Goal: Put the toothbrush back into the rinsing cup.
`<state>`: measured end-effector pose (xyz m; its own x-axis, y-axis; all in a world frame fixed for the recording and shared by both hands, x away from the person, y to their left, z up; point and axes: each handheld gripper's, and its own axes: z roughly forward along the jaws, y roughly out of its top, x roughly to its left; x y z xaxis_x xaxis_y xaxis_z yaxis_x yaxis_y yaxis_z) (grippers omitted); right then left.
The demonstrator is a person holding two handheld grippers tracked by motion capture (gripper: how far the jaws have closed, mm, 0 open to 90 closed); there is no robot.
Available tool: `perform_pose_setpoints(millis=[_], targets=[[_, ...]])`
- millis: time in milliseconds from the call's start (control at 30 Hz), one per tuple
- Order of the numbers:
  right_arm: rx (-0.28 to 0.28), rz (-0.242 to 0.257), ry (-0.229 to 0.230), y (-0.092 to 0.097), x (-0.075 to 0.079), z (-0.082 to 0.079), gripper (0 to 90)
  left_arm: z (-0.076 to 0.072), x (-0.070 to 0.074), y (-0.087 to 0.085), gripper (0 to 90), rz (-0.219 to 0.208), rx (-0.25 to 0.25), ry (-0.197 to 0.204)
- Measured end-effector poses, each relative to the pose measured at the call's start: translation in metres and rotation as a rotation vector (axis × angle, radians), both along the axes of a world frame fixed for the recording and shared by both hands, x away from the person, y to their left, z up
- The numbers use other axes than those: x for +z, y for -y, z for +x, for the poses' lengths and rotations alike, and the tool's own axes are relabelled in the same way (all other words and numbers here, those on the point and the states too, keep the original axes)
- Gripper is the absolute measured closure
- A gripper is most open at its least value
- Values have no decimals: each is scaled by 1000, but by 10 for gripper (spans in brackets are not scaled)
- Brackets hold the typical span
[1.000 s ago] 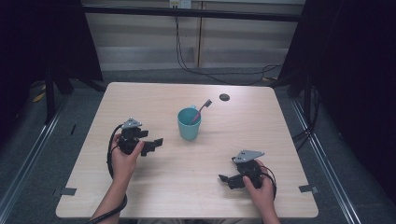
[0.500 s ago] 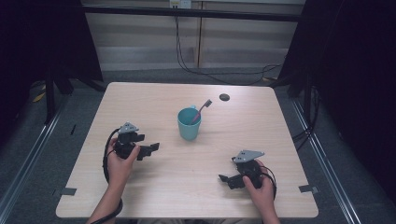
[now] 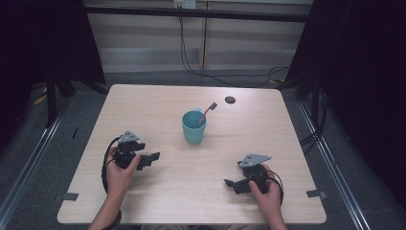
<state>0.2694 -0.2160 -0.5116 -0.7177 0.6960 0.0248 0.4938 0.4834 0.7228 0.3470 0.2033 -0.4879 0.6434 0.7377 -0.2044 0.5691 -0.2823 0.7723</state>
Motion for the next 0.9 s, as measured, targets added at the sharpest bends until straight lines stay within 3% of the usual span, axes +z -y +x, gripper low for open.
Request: perform_pose_setpoints(millis=[900], targets=[[0,0,0,0,0,0,119,-12,-17,-8,204,81,-7,1]])
